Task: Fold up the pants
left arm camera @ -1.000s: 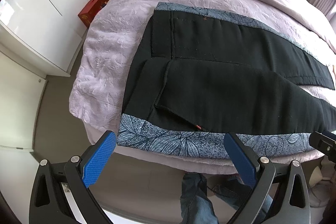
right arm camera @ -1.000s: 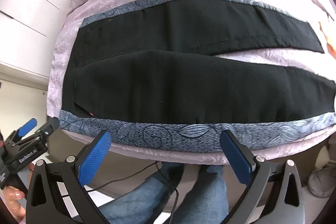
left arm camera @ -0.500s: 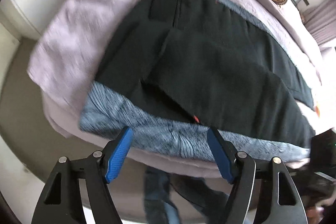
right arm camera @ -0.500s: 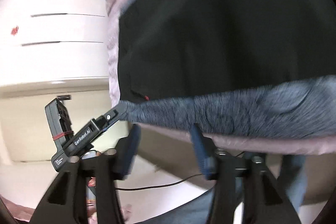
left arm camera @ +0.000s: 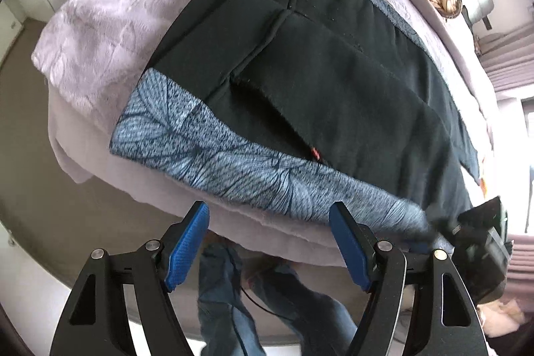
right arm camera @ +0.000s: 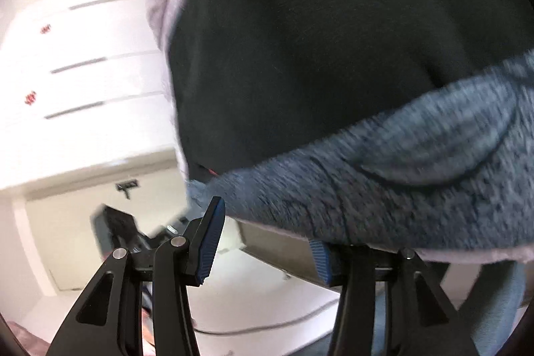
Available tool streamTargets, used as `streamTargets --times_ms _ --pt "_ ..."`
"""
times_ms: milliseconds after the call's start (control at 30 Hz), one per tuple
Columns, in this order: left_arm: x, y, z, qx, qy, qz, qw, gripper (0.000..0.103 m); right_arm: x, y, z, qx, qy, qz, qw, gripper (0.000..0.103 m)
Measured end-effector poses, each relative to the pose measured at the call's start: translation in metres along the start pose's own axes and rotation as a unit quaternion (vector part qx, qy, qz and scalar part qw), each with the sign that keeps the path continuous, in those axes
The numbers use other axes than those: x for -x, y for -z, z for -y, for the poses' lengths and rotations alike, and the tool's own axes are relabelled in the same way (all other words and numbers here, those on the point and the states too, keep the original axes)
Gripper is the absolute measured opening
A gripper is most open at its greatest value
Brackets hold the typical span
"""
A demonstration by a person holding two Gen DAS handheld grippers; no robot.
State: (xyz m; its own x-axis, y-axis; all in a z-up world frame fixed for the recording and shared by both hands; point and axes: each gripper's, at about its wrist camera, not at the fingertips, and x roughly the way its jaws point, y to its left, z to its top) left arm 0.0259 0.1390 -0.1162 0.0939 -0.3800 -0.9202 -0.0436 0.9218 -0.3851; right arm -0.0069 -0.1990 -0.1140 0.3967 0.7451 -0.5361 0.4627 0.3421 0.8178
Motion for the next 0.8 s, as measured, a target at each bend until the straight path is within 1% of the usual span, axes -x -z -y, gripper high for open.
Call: streamTargets --times_ms 67,167,267,333,367,400,433,467,500,567,633,667,700,767,800 --pt "-0.001 0.001 -0.001 0.008 0.02 -0.005 0.9998 0.076 0.006 -0.005 -0.016 0.014 -0.028 0.019 0.999 0.053" --pt "-0.01 -0.007 0.009 0.024 0.054 -0.014 0.9981 0.076 0.011 -0.008 -0.034 0.036 -0.039 0.022 0.998 0.053" --pt "-0.012 -0.017 0.017 0.034 0.064 -0.002 0.9974 0.076 0.015 -0.01 -0.043 0.045 -0.045 0.021 0.998 0.053" --pt "-0.013 -0.027 0.015 0.053 0.063 0.011 0.9965 0.075 0.016 -0.01 -0.045 0.045 -0.049 0.021 0.998 0.053" --pt "-0.013 -0.031 0.013 0.061 0.065 0.013 0.996 0.07 0.017 -0.009 -0.043 0.044 -0.05 0.02 0.998 0.053" --pt "-0.014 -0.034 0.012 0.064 0.062 0.017 0.9959 0.054 0.016 -0.009 -0.038 0.042 -0.046 0.019 0.998 0.053" --pt "-0.015 -0.037 0.011 0.059 0.056 0.013 0.9966 0.047 0.015 -0.007 -0.033 0.035 -0.038 0.02 0.998 0.053" --pt "-0.017 -0.04 0.011 0.052 0.052 0.009 0.9972 0.039 0.023 -0.008 -0.024 0.027 -0.033 0.02 0.999 0.053" --pt "-0.019 -0.041 0.01 0.043 0.046 0.008 0.998 0.035 0.024 -0.007 -0.018 0.018 -0.027 0.024 0.999 0.053" --pt "-0.019 -0.042 0.01 0.031 0.043 0.006 0.9986 0.03 0.031 -0.006 0.002 -0.011 -0.015 0.037 0.999 0.053" --pt "-0.017 -0.043 0.01 0.015 0.039 0.007 0.9991 0.029 0.04 -0.003 0.02 -0.051 -0.019 0.054 0.997 0.053" --pt "-0.017 -0.044 0.01 0.009 0.036 0.005 0.9993 0.029 0.045 -0.001 0.031 -0.079 -0.029 0.068 0.994 0.049" --pt "-0.014 -0.044 0.012 0.001 0.031 0.004 0.9995 0.024 0.051 0.002 0.045 -0.116 -0.051 0.088 0.988 0.033" --pt "-0.005 -0.047 0.019 -0.012 0.031 0.008 0.9994 0.024 0.063 0.009 0.062 -0.168 -0.082 0.126 0.974 0.008" --pt "0.0 -0.05 0.024 -0.02 0.027 0.012 0.9994 0.024 0.067 0.011 0.061 -0.17 -0.084 0.136 0.972 0.008"
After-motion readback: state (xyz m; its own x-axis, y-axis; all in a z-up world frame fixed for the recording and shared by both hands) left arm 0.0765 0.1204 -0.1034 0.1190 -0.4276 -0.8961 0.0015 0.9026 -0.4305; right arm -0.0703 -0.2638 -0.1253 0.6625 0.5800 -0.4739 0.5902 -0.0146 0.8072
